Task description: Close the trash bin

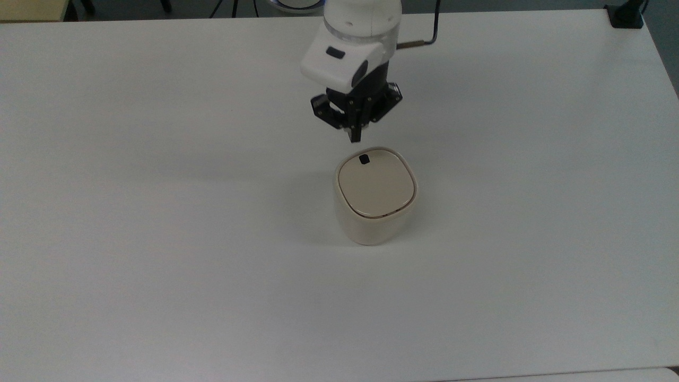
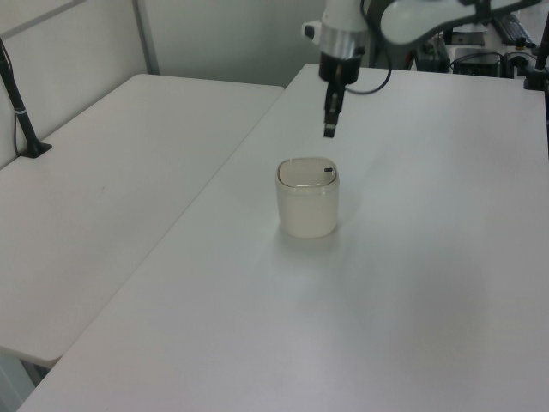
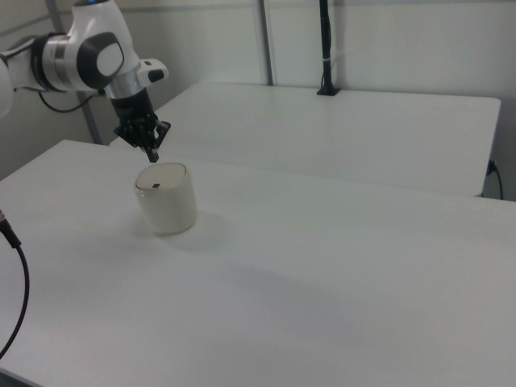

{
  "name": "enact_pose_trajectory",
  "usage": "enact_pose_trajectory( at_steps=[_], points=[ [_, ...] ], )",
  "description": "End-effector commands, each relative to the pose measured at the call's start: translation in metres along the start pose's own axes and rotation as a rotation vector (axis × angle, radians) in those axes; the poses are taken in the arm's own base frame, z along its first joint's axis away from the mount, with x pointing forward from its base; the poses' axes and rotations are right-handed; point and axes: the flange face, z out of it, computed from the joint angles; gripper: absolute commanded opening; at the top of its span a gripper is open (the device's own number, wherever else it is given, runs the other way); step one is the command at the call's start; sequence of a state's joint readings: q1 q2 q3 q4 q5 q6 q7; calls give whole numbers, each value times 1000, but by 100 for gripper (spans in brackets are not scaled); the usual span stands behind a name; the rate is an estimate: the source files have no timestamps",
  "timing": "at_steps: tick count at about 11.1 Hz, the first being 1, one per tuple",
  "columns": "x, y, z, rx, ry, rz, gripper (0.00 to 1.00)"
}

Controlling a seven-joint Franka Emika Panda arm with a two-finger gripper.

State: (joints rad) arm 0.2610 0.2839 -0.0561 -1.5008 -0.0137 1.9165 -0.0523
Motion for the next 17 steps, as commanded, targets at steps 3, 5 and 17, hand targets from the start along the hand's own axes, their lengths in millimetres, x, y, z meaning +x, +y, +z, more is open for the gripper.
enact_pose_trajectory(
  at_steps=[3,5,17],
  points=[
    [-71,53,-83,-88,-148,96,0],
    [-100,86,-114,-73,-158,158,0],
    [-112,93,-117,-68,-158,184,100]
  ],
)
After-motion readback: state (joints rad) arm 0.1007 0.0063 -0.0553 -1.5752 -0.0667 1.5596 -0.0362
